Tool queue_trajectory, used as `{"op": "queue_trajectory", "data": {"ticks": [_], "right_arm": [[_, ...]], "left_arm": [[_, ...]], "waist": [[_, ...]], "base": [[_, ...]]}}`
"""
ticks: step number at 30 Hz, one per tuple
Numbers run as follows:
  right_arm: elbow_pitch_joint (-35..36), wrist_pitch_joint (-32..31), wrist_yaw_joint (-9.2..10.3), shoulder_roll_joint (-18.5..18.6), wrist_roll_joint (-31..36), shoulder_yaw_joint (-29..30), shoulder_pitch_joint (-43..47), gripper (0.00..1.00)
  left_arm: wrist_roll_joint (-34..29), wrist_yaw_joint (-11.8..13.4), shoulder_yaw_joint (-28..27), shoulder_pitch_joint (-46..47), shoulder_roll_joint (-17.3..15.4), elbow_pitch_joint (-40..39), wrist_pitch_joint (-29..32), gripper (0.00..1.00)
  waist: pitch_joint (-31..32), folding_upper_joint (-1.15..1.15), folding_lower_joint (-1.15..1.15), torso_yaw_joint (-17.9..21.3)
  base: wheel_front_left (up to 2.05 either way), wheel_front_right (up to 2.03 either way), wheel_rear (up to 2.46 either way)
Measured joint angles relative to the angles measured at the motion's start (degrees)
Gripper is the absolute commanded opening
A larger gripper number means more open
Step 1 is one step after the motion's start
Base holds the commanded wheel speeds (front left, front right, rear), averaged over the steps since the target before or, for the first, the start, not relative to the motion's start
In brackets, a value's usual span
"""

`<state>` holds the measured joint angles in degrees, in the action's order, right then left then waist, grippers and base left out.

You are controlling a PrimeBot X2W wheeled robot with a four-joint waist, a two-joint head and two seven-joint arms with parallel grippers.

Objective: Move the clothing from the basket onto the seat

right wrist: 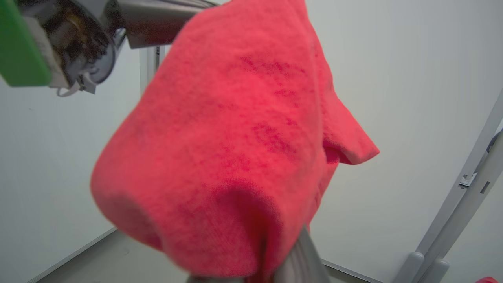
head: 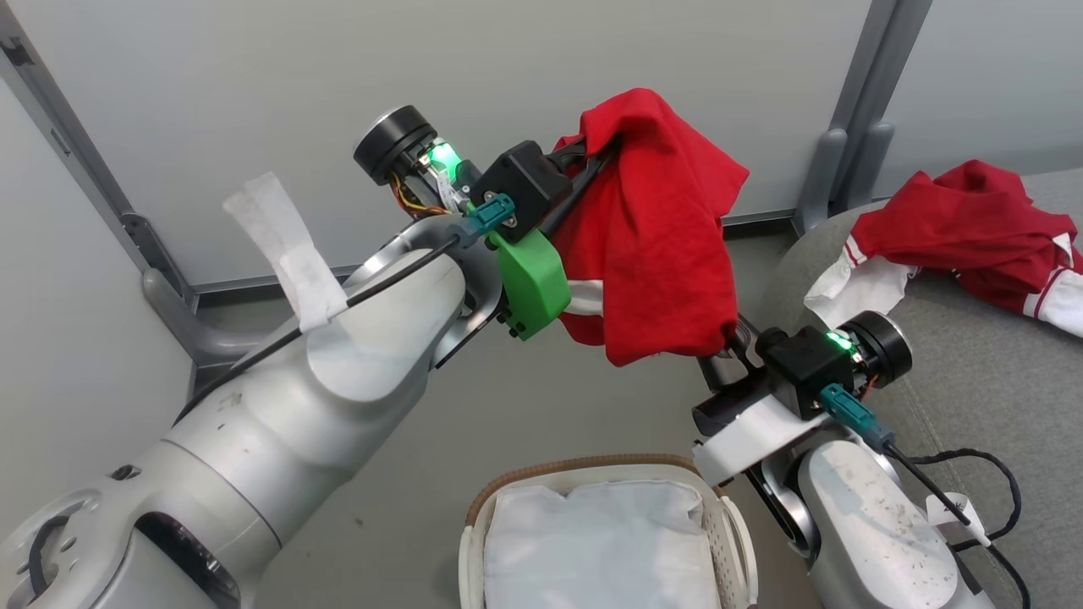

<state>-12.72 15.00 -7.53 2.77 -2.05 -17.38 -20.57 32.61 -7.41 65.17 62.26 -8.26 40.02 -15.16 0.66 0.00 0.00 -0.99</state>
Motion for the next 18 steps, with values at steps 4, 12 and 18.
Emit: {"op": "queue_trajectory", "data": {"ticks": [4,12,18], "right_arm": [[0.8,0.0,0.0,0.0,0.2,0.2,0.1,0.0],[1.8,0.0,0.0,0.0,1.1,2.5,0.8,0.0],[2.0,0.0,0.0,0.0,1.7,5.5,0.9,0.0]], "left_arm": [[0.1,0.0,-0.7,-1.6,-0.3,0.4,0.0,0.0],[1.3,0.2,-4.4,-7.1,-0.2,-1.0,0.0,0.33],[2.6,0.4,-9.1,-15.2,1.4,-3.4,0.0,1.0]], "waist": [[-0.1,0.0,0.0,0.3],[-0.7,0.0,0.0,0.6],[-1.1,0.0,0.0,0.7]], "base": [[0.0,0.0,0.0],[0.0,0.0,0.0],[0.0,0.0,0.0]]}}
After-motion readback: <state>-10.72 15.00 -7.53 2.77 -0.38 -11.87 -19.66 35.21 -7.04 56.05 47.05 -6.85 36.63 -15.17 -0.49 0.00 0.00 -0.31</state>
